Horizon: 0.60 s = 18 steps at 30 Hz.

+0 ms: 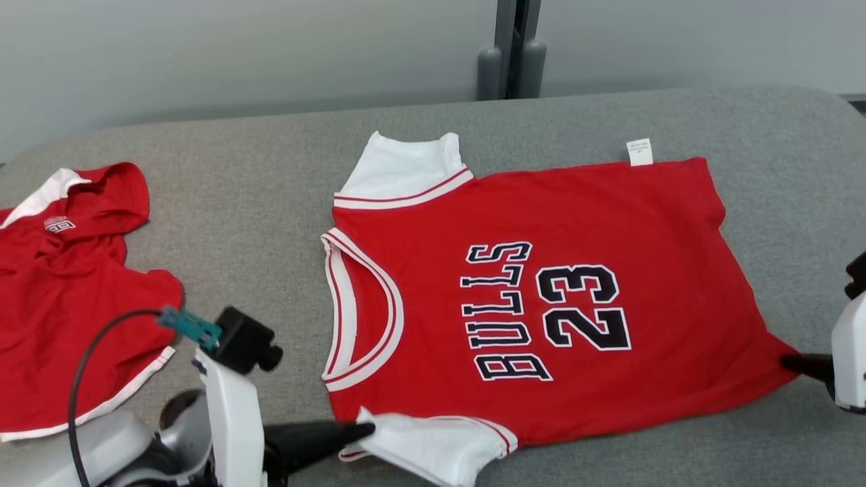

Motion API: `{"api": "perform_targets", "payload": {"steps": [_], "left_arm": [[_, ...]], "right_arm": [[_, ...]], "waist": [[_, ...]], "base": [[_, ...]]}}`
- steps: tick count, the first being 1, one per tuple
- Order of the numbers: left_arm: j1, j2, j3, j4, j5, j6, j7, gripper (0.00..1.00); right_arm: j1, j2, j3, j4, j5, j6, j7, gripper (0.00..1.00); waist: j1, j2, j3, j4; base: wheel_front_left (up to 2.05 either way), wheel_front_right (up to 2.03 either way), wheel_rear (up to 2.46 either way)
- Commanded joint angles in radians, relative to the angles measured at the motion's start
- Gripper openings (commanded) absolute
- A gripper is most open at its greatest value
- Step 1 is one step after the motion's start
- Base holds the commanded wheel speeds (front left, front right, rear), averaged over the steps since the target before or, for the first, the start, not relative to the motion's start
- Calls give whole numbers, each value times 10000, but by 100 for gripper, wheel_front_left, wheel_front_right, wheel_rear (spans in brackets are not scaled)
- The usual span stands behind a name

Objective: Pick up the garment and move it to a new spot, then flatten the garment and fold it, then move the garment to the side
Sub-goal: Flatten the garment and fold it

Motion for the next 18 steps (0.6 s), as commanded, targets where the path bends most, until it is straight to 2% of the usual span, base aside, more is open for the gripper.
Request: {"api": "perform_targets", "payload": {"steps": [1,8,18], "left_arm": [[-243,-5,184,127,-64,-53,-93,0],[-727,-336,875,774,-430,-102,-523,0],[-1242,-1015,1274,2052,-248,-141,-1029,0]], "right_arm": [[-153,63,-97,95,-53,-3,-98,0],[-683,416,-521,529,-72,-3,-183,0],[-1145,870,-837,1124,-292,-3,-589,0]], "waist": [[0,0,211,-1],[0,0,722,-41],[0,0,1223,-39]], "base": [[0,0,0],[0,0,0],[0,0,0]]}}
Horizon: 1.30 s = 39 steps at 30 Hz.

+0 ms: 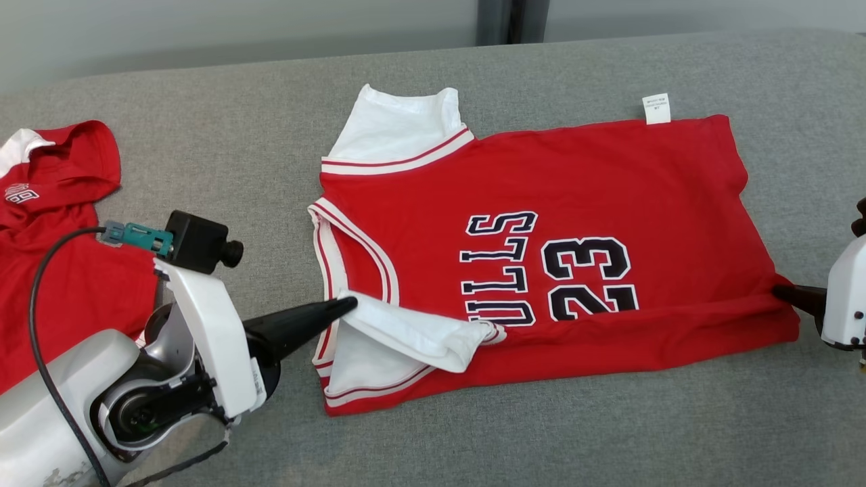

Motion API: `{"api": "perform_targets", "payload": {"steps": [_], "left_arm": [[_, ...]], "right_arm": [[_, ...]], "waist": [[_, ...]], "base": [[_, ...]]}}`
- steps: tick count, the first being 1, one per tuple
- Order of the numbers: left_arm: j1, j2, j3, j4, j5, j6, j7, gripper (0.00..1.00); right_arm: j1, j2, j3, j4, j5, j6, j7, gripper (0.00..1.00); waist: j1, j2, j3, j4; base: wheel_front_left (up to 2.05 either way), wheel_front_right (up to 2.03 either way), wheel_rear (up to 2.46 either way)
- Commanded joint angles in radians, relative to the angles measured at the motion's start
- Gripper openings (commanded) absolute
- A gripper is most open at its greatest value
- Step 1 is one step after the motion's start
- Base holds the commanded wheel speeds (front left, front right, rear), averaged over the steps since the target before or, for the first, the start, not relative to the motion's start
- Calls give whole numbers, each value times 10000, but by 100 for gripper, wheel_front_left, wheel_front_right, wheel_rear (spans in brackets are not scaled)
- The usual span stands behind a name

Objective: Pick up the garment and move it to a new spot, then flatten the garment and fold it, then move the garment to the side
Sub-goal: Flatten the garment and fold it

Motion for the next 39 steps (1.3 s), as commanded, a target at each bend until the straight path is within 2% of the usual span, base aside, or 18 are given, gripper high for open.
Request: {"api": "perform_targets", "payload": {"steps": [1,12,26,27,28,29,30,35,39], "left_arm": [[-190,-19,75,92,32,-57,-58,0],[-377,-726,322,1321,168,-72,-716,0],[-868,-1353,286,2661,648,-85,-932,0],[-886,-1394,279,2745,655,-86,-952,0],[-909,-1439,276,2821,677,-86,-983,0],[-930,-1471,296,2912,700,-62,-1050,18],[-957,-1505,328,3012,755,13,-1124,100],[-967,-1627,327,3279,754,91,-1158,100],[-1064,-1735,654,3648,932,318,-1854,100]], "right_arm": [[-91,2,-46,38,-65,-3,-104,0],[-199,196,-15,-7,-465,-3,-1024,0],[-284,295,150,-44,-558,-3,-1738,0],[-331,294,146,23,-634,-3,-1892,7],[-403,305,132,80,-776,-3,-2134,100],[-364,376,106,206,-712,-3,-2193,100],[-349,434,48,347,-670,-3,-2307,100],[-437,542,101,527,-662,-1,-2314,100],[-387,589,82,643,-584,-1,-2435,100]], "waist": [[0,0,34,11],[0,0,193,32],[0,0,375,-34],[0,0,389,-38],[0,0,404,-41],[0,0,417,-42],[0,0,430,-44],[0,0,482,-35],[0,0,496,8]], "base": [[0,0,0],[0,0,0],[0,0,0],[0,0,0],[0,0,0],[0,0,0],[0,0,0],[0,0,0],[0,0,0]]}}
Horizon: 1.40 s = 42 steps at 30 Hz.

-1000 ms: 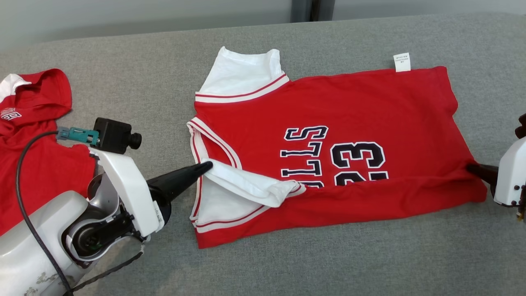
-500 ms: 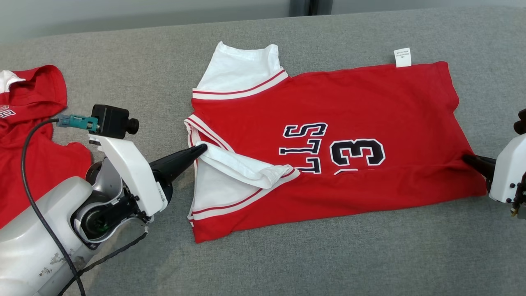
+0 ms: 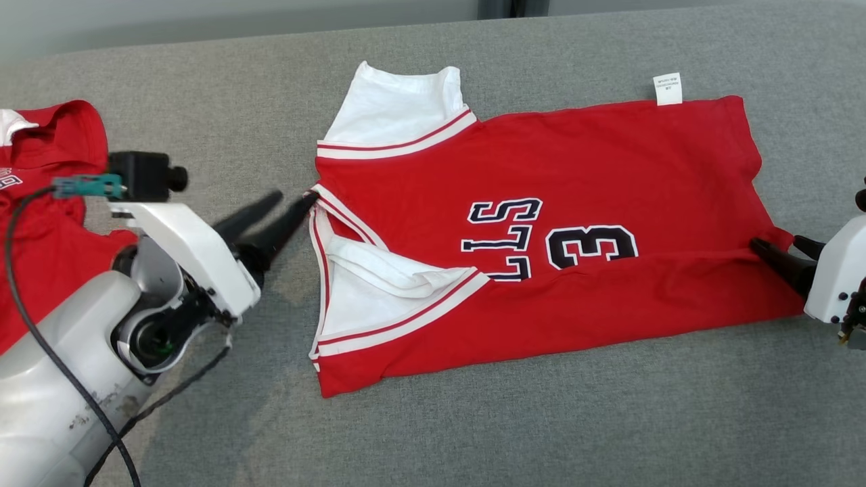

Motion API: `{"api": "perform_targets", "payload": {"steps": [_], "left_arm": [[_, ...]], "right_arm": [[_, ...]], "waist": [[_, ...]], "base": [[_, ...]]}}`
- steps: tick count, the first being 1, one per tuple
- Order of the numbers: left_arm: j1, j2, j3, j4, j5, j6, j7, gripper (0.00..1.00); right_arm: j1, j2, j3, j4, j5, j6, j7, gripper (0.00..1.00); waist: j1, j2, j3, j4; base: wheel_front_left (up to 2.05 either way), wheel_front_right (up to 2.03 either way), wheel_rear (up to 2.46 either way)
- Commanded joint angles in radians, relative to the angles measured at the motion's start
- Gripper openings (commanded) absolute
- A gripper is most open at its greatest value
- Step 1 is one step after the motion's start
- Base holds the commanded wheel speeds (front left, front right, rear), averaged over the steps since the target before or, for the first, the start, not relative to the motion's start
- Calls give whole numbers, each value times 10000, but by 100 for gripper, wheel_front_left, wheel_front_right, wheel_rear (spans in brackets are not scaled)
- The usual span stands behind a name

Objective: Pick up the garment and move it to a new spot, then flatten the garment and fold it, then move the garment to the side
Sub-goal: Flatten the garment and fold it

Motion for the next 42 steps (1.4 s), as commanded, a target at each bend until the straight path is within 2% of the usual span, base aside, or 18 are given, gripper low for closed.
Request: {"api": "perform_targets", "payload": {"steps": [1,8,11,14,17,19,23,26,30,34,38,39,42], "left_arm": [[-169,-71,181,127,73,90,-317,100],[-176,-657,1211,909,342,478,-2800,100],[-37,-761,1604,983,585,597,-3630,100],[317,-867,2224,840,1078,790,-3934,100],[817,-1084,3364,406,2228,1028,-3976,100],[1519,-1470,4192,9,3129,1194,-3974,100],[2892,-2327,5742,-915,5024,1419,-3978,100],[4020,-3174,6562,-1421,6235,1310,-3978,100],[5148,-4220,7248,-1523,7338,1053,-3981,100],[5882,-4843,7498,-1147,8107,703,-3981,100],[6314,-5147,7582,-697,8666,541,-3982,100],[6314,-5147,7582,-697,8666,541,-3982,100],[6481,-5268,7445,-350,9009,499,-3982,100]], "right_arm": [[20,-7,-14,16,40,0,-52,100],[148,-21,-192,176,258,0,-547,100],[244,-36,-441,136,324,0,-1281,100],[367,-183,-451,-10,-111,0,-2365,100],[584,-203,-592,-3,-425,0,-3612,100],[761,-172,-656,97,-758,0,-4356,100],[1089,26,-1183,300,-1634,-1,-4944,100],[1424,324,-2972,-246,-3125,0,-4956,100],[3050,1332,-5911,-1447,-5223,0,-4942,100],[4794,2569,-8056,-2860,-6954,-1,-4946,100],[5990,3577,-9199,-3927,-8203,0,-4947,100],[5990,3577,-9199,-3927,-8203,0,-4947,100],[6557,4109,-9684,-4270,-8639,-1,-4946,100]], "waist": [[0,0,-9,18],[0,0,-203,82],[0,0,-352,111],[0,0,-495,133],[0,0,-642,156],[0,0,-757,151],[0,0,-968,105],[0,0,-1101,32],[0,0,-1295,-37],[0,0,-1421,-51],[0,0,-1536,8],[0,0,-1536,8],[0,0,-1604,15]], "base": [[0,0,0],[0,0,0],[0,0,0],[0,0,0],[0,0,0],[0,0,0],[0,0,0],[0,0,0],[0,0,0],[0,0,0],[0,0,0],[0,0,0],[0,0,0]]}}
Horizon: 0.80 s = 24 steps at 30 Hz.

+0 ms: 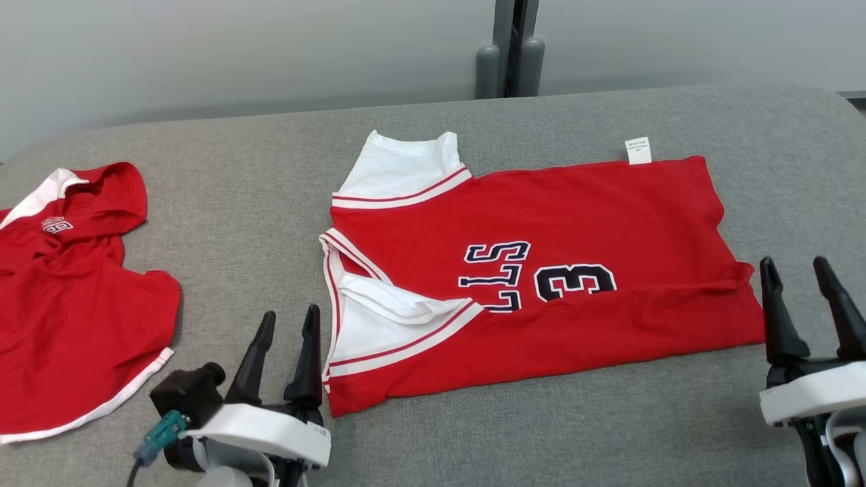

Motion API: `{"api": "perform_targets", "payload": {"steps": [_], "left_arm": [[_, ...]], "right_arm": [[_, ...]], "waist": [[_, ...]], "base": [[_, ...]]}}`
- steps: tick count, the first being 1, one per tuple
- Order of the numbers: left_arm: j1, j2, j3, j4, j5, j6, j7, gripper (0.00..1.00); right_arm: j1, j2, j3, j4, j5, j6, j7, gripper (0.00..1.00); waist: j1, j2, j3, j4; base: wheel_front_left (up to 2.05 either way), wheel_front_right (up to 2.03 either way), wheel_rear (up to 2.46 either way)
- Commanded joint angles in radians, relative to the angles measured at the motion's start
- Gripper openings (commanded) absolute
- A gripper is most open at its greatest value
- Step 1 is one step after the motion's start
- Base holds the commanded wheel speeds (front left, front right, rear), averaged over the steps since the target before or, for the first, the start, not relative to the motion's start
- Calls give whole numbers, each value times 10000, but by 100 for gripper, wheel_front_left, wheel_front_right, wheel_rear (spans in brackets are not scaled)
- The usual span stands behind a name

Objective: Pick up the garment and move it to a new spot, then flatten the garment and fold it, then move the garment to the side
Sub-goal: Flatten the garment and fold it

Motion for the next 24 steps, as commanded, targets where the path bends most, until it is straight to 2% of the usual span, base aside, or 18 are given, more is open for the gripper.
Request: {"api": "perform_targets", "payload": {"steps": [1,3,9,21,24], "left_arm": [[58,54,-31,60,79,32,-34,100],[130,24,-254,275,155,26,-34,100],[264,23,-1254,655,-632,266,-33,100],[-435,25,-2074,2762,-1272,1497,12,100],[-644,24,-2318,3313,-1415,1555,241,100]], "right_arm": [[90,7,-53,-73,-84,-3,-20,100],[232,147,-111,-120,-216,-3,-20,100],[380,357,-235,-35,-257,-3,-21,100],[389,373,-194,65,-161,-3,-21,100],[360,372,-151,74,-147,-3,-21,100]], "waist": [[0,0,-19,0],[0,0,-61,-7],[0,0,-131,-86],[0,0,-119,-207],[0,0,-99,-260]], "base": [[0,0,0],[0,0,0],[0,0,0],[0,0,0],[0,0,0]]}}
